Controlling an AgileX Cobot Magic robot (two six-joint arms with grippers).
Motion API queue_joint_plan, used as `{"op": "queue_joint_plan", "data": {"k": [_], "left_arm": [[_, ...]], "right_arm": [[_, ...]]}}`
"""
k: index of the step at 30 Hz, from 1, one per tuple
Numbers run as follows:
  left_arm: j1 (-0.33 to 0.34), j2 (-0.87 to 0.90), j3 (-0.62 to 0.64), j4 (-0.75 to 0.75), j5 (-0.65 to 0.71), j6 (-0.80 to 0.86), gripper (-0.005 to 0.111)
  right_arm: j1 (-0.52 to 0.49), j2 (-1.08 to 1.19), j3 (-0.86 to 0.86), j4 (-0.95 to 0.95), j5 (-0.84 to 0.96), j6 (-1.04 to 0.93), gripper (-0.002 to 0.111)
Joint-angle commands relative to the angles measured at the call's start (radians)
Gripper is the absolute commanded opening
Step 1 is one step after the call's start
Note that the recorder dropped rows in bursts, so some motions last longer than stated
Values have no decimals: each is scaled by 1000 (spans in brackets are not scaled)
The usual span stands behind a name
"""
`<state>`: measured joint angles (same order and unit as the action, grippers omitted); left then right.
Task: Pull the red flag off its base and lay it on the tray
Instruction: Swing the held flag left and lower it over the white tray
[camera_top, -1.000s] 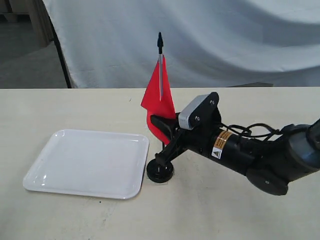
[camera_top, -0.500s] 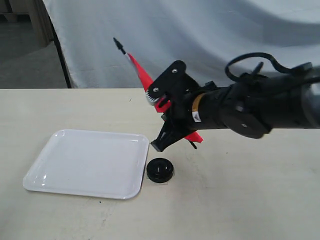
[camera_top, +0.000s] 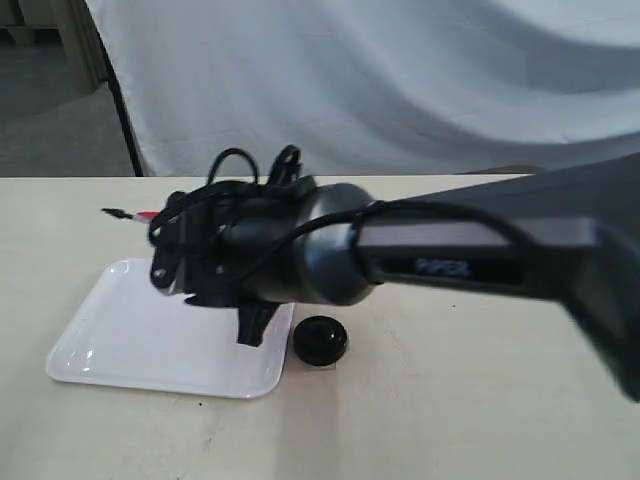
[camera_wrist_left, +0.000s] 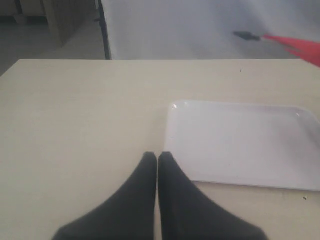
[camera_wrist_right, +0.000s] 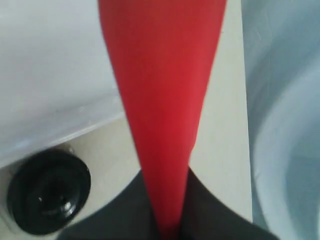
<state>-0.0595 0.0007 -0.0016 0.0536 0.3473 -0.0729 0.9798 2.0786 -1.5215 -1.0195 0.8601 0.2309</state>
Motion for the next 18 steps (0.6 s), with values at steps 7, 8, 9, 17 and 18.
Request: {"op": "queue_joint_plan", "data": {"k": [7,8,9,17,18], "left_arm": [[-2,-1,2,-5,-4,-2,1],[-2,-1,2,-5,-4,-2,1],[-2,-1,2,-5,-4,-2,1],[-2,-1,2,-5,-4,-2,1],[-2,-1,2,-5,-4,-2,1]], "right_arm": [[45,278,-315,125,56,-208,-1],[45,299,-337,131,66,-212,-1],[45,314,-352,132,73,-212,-1],[45,380,-390,141,78,-231,-1],[45,380,-390,141,75,-218,-1]]}}
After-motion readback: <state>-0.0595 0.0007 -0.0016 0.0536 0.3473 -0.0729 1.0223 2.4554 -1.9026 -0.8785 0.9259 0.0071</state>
